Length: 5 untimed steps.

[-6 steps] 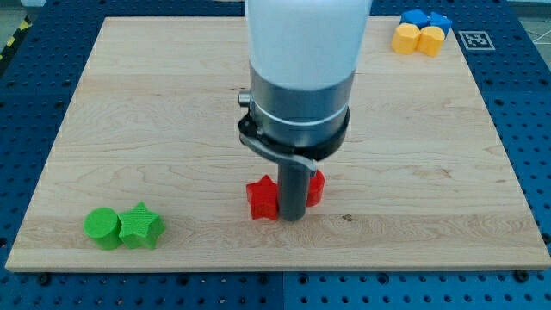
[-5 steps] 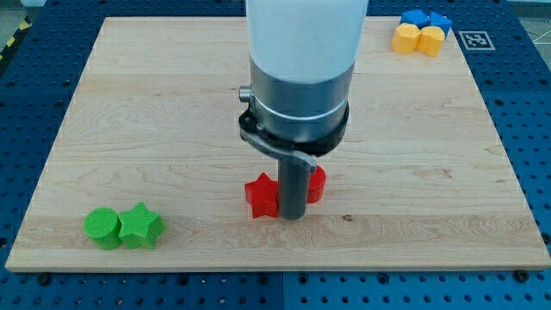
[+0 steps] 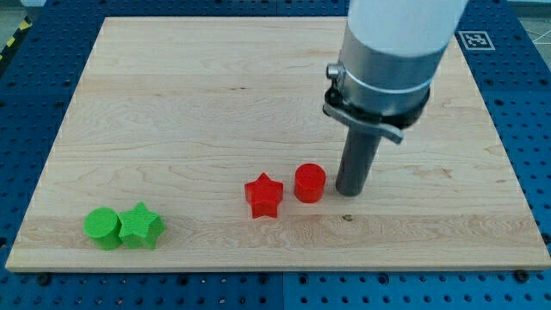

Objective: Nudge the red star down a bit

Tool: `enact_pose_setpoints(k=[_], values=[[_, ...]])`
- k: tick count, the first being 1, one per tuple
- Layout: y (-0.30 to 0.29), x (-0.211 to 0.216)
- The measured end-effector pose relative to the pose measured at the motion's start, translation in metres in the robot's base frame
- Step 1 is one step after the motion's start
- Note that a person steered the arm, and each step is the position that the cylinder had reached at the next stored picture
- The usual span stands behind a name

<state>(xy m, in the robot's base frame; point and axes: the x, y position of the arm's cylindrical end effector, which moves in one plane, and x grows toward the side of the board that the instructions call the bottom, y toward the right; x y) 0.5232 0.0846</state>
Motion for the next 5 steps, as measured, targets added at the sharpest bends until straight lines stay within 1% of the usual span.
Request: enact_pose_setpoints(k=[1,2,3,5], values=[[-0.004,-0.036],[-0.036,-0.063],[-0.071,-0.063],[-0.063,-0.022]])
